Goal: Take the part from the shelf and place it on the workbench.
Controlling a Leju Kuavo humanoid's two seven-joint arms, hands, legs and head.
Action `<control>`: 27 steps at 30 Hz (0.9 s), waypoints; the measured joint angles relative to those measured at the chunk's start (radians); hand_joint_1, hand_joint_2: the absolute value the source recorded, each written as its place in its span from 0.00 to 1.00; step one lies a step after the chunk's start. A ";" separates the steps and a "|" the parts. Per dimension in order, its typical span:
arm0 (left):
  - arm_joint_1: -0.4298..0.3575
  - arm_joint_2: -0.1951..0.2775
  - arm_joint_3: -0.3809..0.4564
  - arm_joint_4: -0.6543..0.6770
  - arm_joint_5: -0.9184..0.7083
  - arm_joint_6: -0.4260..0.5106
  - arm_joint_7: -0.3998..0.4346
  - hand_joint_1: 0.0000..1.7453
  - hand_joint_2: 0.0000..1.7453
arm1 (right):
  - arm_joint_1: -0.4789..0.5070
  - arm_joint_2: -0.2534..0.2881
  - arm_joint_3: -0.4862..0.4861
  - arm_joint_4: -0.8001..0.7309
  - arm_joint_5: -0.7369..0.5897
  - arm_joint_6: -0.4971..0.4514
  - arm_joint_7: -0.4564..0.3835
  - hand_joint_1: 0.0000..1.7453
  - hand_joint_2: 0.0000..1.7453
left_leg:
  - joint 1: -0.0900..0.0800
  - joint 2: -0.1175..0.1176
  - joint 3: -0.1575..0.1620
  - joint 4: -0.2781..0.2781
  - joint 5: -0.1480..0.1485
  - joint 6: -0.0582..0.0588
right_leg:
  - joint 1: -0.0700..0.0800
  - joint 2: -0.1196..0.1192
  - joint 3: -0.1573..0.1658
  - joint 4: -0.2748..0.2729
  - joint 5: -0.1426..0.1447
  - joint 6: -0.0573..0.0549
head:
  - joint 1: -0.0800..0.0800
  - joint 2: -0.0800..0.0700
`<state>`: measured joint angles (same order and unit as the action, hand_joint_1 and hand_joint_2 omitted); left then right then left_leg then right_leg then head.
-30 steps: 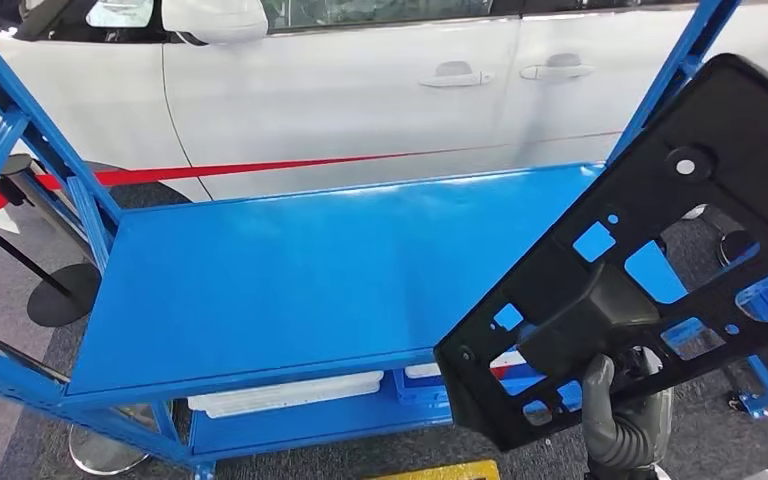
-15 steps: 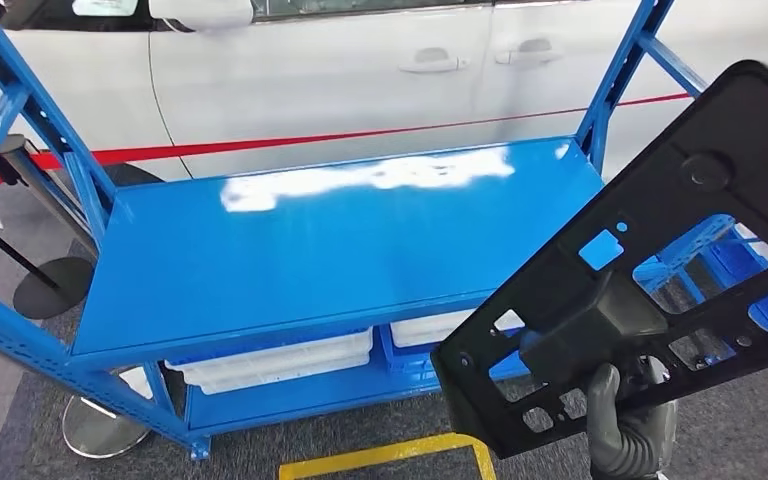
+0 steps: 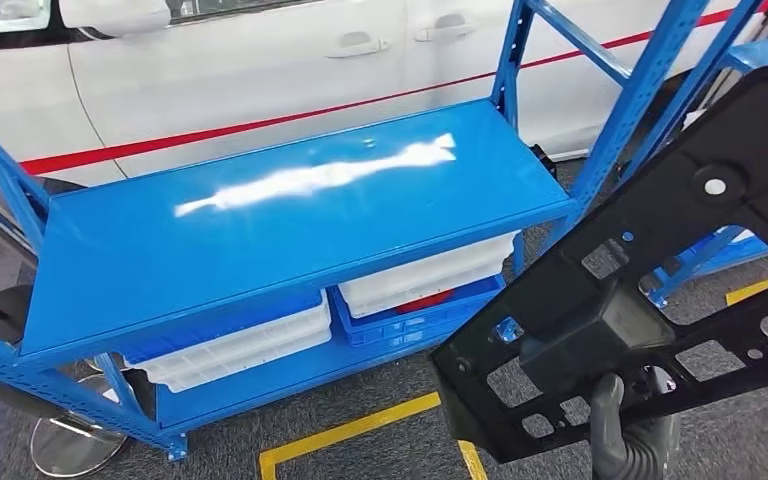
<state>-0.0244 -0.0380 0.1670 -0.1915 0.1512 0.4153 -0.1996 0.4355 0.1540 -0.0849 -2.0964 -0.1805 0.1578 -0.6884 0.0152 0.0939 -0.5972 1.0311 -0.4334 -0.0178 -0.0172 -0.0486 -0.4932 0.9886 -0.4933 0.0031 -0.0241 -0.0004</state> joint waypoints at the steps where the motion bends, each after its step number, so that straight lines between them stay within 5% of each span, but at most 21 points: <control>1: 0.001 -0.001 0.004 0.000 0.005 0.009 0.006 0.00 0.00 | -0.003 0.002 0.006 0.002 0.008 0.000 0.002 1.00 1.00 | 0.002 -0.025 -0.013 0.035 -0.038 -0.004 | 0.000 0.009 -0.013 -0.002 0.012 -0.010 | 0.000 0.000; 3: 0.004 -0.002 0.013 0.000 0.014 0.024 0.017 0.00 0.00 | -0.013 0.006 0.030 0.008 0.024 -0.007 0.009 1.00 1.00 | 0.002 -0.073 -0.048 0.157 -0.140 -0.004 | 0.006 0.033 -0.045 0.000 0.037 -0.023 | -0.001 0.000; 5: 0.004 -0.004 0.022 0.000 0.019 0.035 0.026 0.00 0.00 | -0.023 0.007 0.056 0.017 0.036 -0.019 0.015 1.00 1.00 | 0.000 -0.086 -0.060 0.251 -0.186 0.003 | 0.016 0.059 -0.081 0.004 0.062 -0.028 | -0.001 0.000; 7: 0.001 -0.004 0.028 0.000 0.020 0.040 0.029 0.00 0.00 | -0.032 0.007 0.078 0.026 0.041 -0.029 0.016 1.00 1.00 | -0.005 -0.092 -0.007 0.210 -0.152 0.016 | 0.023 0.085 -0.113 0.009 0.084 -0.028 | -0.001 0.000; 10: -0.003 -0.004 0.032 0.000 0.021 0.042 0.030 0.00 0.00 | -0.043 0.007 0.099 0.034 0.042 -0.034 0.016 1.00 1.00 | -0.014 -0.138 0.133 0.005 -0.104 0.039 | 0.029 0.117 -0.145 0.015 0.115 -0.021 | 0.000 0.000; 12: -0.004 -0.004 0.036 0.000 0.021 0.042 0.030 0.00 0.00 | -0.048 0.007 0.108 0.037 0.042 -0.034 0.016 1.00 1.00 | -0.019 -0.150 0.158 -0.050 -0.104 0.041 | 0.027 0.133 -0.155 0.015 0.134 -0.010 | 0.000 0.000; 14: -0.006 -0.007 0.040 0.000 0.021 0.043 0.031 0.00 0.00 | -0.049 0.007 0.112 0.038 0.042 -0.034 0.016 1.00 1.00 | -0.017 -0.133 0.147 -0.055 -0.087 0.045 | 0.026 0.140 -0.162 0.014 0.144 0.002 | 0.000 0.000; 16: -0.008 -0.010 0.044 0.000 0.024 0.045 0.031 0.00 0.00 | -0.051 0.007 0.114 0.040 0.041 -0.036 0.016 1.00 1.00 | -0.012 -0.108 0.131 -0.060 -0.066 0.057 | 0.023 0.111 -0.182 0.054 0.095 0.012 | 0.000 0.000; 18: -0.005 -0.011 0.047 0.000 0.028 0.051 0.032 0.00 0.00 | -0.058 0.006 0.120 0.044 0.040 -0.040 0.016 1.00 1.00 | -0.012 -0.081 0.109 -0.060 -0.048 0.063 | 0.012 0.071 -0.216 0.169 -0.006 0.025 | 0.001 0.000; 20: -0.003 -0.013 0.050 0.000 0.031 0.061 0.035 0.00 0.00 | -0.066 0.003 0.130 0.052 0.039 -0.045 0.016 1.00 1.00 | -0.012 -0.052 0.086 -0.057 -0.033 0.061 | 0.000 0.057 -0.236 0.282 -0.058 0.040 | 0.001 0.000; 22: -0.006 -0.017 0.053 0.000 0.034 0.080 0.044 0.00 0.00 | -0.077 0.001 0.142 0.062 0.039 -0.047 0.017 1.00 1.00 | -0.011 -0.026 0.063 -0.049 -0.021 0.053 | -0.011 0.048 -0.196 0.276 -0.028 0.053 | 0.001 0.000; 24: -0.010 -0.023 0.057 0.000 0.035 0.109 0.061 0.00 0.00 | -0.095 0.000 0.160 0.073 0.038 -0.045 0.024 1.00 1.00 | -0.009 -0.002 0.042 -0.037 -0.013 0.044 | -0.015 0.014 -0.094 0.146 0.007 0.059 | 0.001 0.000; 26: -0.015 -0.032 0.062 0.000 0.033 0.145 0.077 0.00 0.00 | -0.117 -0.001 0.181 0.085 0.037 -0.041 0.032 1.00 1.00 | -0.010 0.018 0.031 -0.029 -0.006 0.032 | -0.005 -0.020 -0.025 0.036 0.007 0.047 | 0.000 0.000; 27: -0.017 -0.038 0.065 0.000 0.030 0.162 0.083 0.00 0.00 | -0.126 -0.002 0.191 0.091 0.035 -0.040 0.036 1.00 1.00 | -0.010 0.027 0.029 -0.029 -0.003 0.025 | 0.001 -0.026 -0.020 0.016 0.000 0.036 | 0.000 0.000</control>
<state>-0.0416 -0.0755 0.2318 -0.1915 0.1816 0.5775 -0.1162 0.3095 0.1525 0.1061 -2.0050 -0.1452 0.1177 -0.6528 0.0049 0.1212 -0.5677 1.0026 -0.4363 0.0077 -0.0162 -0.0741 -0.5128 1.0046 -0.4932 0.0395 -0.0240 -0.0004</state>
